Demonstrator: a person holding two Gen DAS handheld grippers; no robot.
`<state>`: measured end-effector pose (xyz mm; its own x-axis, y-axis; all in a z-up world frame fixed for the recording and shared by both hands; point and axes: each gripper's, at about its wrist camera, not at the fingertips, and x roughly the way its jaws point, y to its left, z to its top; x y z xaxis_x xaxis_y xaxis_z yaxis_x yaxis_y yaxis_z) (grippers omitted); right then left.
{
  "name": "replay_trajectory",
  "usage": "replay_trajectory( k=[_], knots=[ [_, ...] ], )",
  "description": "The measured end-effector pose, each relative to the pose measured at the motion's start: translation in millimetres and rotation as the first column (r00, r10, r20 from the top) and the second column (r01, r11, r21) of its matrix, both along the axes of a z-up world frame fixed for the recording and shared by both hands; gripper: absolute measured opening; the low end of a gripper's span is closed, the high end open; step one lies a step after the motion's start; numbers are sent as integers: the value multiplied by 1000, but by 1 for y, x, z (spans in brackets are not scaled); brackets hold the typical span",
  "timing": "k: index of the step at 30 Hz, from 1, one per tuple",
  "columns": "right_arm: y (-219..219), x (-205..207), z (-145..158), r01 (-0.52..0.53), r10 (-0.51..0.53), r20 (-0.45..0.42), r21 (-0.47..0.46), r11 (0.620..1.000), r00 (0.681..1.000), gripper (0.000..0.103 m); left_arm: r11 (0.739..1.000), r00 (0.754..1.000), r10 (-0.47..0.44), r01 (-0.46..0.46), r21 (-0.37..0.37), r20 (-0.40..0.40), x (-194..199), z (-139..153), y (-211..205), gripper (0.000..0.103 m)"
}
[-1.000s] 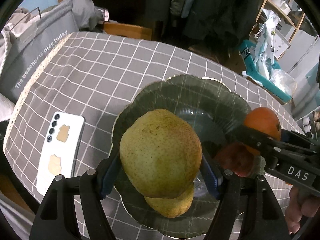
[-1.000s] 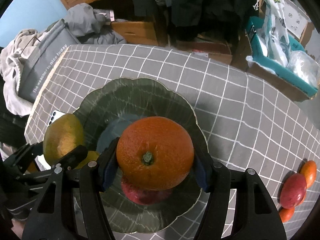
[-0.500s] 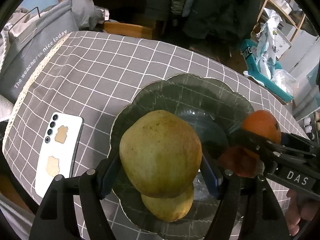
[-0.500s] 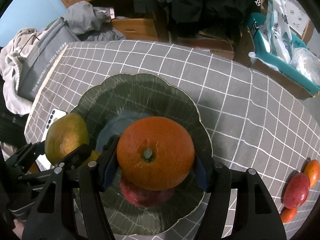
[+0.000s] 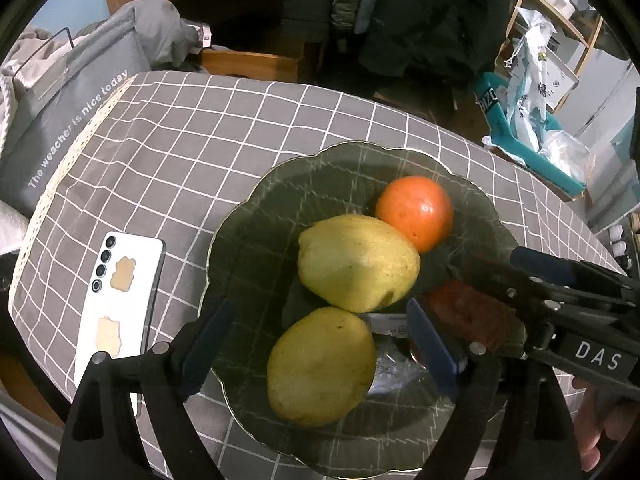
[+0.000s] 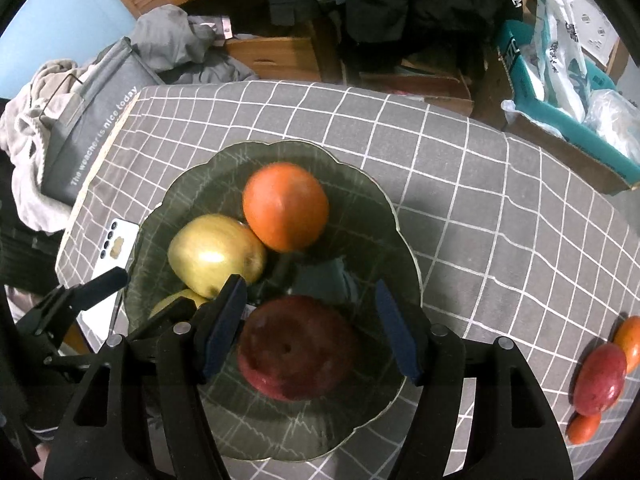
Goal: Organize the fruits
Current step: 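Withdraw both tools from the bowl and move back over the remaining fruit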
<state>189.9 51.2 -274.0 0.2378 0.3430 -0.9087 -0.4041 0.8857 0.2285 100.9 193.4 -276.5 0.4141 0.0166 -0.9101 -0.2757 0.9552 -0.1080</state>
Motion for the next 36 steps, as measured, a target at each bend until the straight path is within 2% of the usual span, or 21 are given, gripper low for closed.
replay_trajectory(
  k=[7,17,27,36],
  knots=[
    [-9,-5,22,24,-22,81,-22,999,996,68,1000,1000,5,-5,11,29,-5,13,-2,89],
    [-29,-21,64,65,-41,235,-94,993,971,68,999,994,-17,12,46,111,-18,56,-17,89],
    [-64,-49,111,114,-78,338,-89,989,938,68,992,979,-98,83,90,181,-32,96,-50,89],
    [-108,-78,148,176,-135,399,-66,982,907,70,982,957,-180,161,99,229,-40,127,-86,89]
  ],
)
